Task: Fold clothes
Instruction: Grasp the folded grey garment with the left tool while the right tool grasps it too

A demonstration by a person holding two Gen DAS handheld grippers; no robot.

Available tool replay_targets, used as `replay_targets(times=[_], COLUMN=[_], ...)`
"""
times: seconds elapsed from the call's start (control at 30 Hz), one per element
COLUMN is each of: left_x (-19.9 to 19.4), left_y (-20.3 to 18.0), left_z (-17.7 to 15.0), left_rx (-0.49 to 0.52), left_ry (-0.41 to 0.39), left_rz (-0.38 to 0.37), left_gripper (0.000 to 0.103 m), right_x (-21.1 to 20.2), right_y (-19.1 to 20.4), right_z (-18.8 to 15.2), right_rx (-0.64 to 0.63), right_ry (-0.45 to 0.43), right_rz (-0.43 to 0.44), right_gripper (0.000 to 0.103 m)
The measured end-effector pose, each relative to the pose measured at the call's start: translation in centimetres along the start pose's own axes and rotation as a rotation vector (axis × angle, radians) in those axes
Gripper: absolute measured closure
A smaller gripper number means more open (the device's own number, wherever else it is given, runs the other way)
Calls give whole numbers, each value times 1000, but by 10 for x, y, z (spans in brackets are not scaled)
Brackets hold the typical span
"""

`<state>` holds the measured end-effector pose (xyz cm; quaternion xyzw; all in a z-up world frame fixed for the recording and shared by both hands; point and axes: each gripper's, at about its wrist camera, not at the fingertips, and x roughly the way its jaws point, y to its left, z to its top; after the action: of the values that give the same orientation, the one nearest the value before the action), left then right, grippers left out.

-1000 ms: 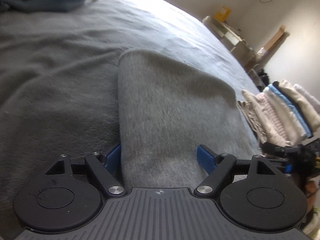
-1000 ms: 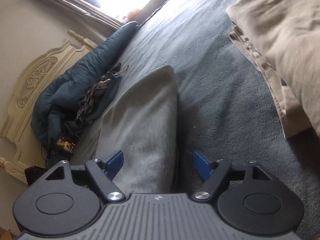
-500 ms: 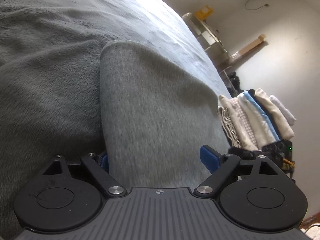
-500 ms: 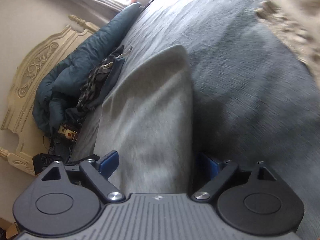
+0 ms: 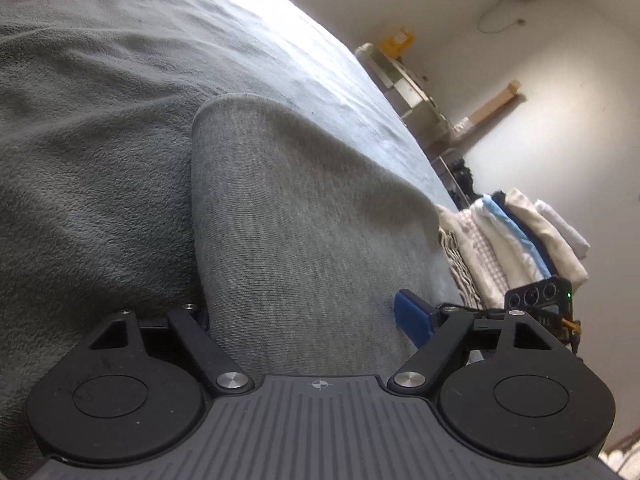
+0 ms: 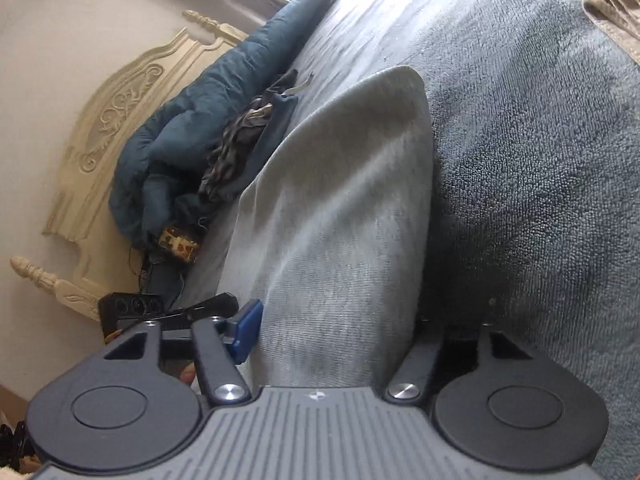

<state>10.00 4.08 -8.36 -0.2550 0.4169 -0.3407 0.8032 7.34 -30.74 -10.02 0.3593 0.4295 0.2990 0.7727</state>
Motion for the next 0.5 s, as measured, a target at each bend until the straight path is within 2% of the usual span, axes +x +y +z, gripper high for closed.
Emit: replay_targets(times=[0.07, 0.13, 0.2, 0.5], left_x=[-2, -4, -6, -30], left_y=[-3, -7, -10, -47], left_z=[1, 2, 2, -5], left_rx=[-4, -8, -13, -11], left_ry=[-8, -15, -23, -35], left_rz=[9, 17, 25, -14], left_gripper=[23, 28, 34, 36], right_x=[3, 1, -6, -39], right_y=[7, 16, 30, 67], right_z=[2, 2, -4, -20], right_rx=[-16, -45, -99, -196], right_ry=[-11, -29, -60, -118], right_rz=[-20, -43, -65, -92], right_gripper=[45, 53, 56, 59])
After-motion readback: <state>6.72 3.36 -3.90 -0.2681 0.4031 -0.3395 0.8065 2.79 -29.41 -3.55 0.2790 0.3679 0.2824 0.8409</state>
